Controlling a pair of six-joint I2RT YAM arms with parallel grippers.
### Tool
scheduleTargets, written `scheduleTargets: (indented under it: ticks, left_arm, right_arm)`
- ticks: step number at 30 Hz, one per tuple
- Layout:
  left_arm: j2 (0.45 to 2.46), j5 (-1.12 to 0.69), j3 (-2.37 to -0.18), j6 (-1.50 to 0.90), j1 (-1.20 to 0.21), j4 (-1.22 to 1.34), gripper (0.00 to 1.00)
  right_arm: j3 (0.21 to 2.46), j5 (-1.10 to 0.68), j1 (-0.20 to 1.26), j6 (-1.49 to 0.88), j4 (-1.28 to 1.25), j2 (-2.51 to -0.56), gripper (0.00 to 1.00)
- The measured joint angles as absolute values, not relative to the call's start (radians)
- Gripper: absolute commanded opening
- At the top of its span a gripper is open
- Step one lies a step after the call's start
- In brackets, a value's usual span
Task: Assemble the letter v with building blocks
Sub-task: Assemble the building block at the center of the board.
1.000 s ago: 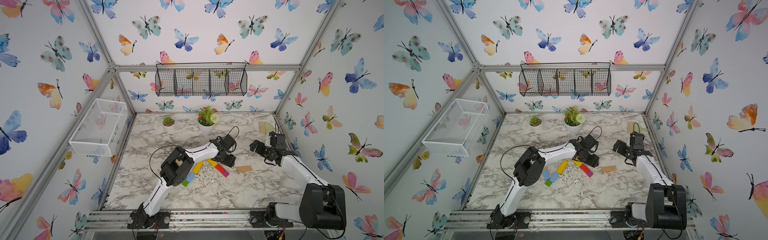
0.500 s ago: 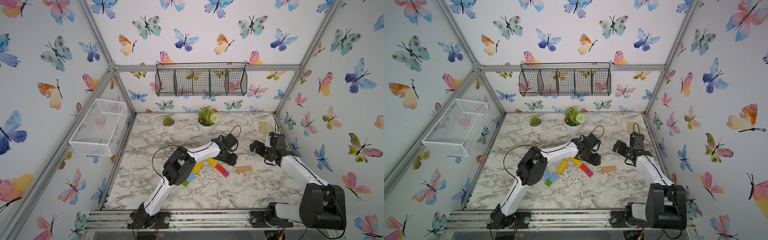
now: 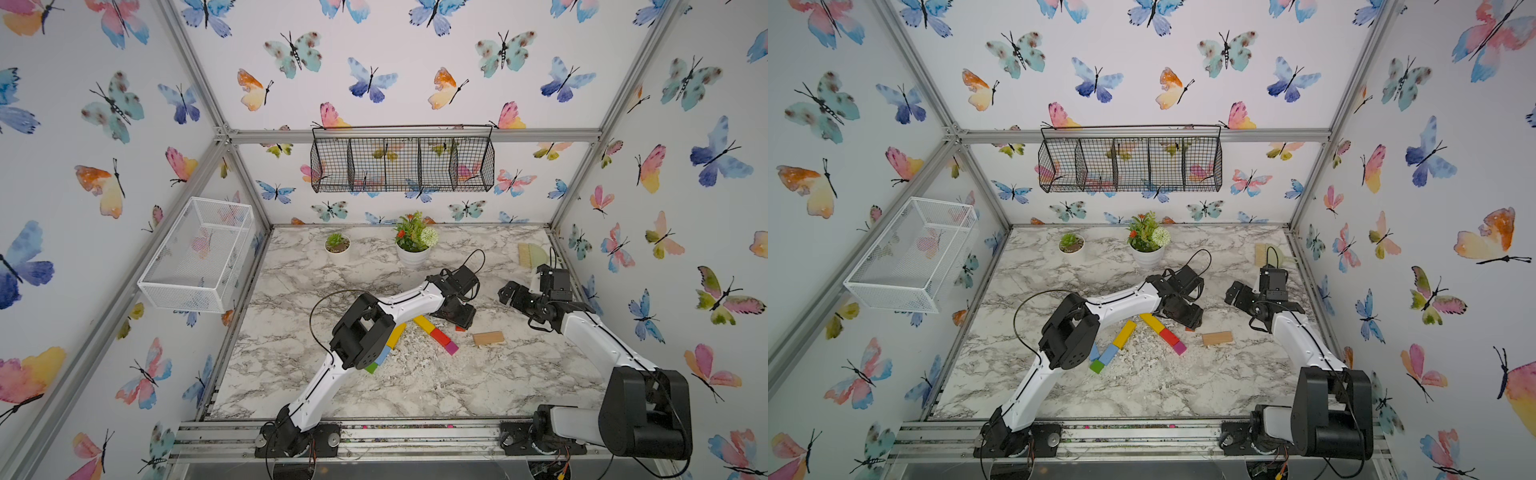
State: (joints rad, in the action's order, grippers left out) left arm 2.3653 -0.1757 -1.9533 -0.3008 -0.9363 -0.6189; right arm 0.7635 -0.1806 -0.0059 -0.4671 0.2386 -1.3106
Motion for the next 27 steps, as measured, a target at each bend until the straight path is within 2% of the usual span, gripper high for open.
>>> scheduleTargets:
  ticks: [11,17,22,27]
  left_arm:
    - [2.373,-0.114,-1.965,-0.287,-0.936,-0.642,0.47]
    - [2.374,-0.089,-1.967,-0.276,-0.938,-0.653,0.43]
    - [2.374,-0.078,-1.967,-0.269,-0.938,-0.656,0.45]
    - [2.374,-0.072,-1.967,-0.261,-0.939,-0.658,0.37]
  right_arm:
    - [0.764,-0.182,-0.006,-0.467,0.238,-1.311,0.99]
    - [0.764,-0.185,-0.006,-0.467,0.237,-1.311,0.99]
    - [0.764,-0.189,-0.006,-0.467,0.236,-1.311,0.99]
    - [0.764,-0.189,-0.006,-0.467,0.230,-1.311,0.99]
